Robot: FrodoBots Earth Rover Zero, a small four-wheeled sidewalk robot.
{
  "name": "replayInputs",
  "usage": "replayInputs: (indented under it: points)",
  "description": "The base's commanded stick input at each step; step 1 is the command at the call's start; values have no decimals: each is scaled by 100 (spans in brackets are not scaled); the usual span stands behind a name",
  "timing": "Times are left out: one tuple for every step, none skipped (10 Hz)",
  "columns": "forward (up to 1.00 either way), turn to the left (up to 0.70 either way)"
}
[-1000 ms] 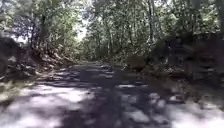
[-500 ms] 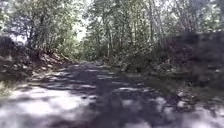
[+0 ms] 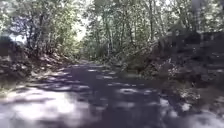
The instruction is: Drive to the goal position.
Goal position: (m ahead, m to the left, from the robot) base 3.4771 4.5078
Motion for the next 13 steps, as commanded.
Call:
replayInputs:
  points:
    - [28, 71]
    - [28, 71]
    - [30, 75]
    - [30, 76]
    - [30, 76]
    - [30, 76]
    - [31, 76]
    - [31, 77]
    - [31, 77]
    - [31, 77]
    - [31, 77]
    - [30, 76]
    - [26, 86]
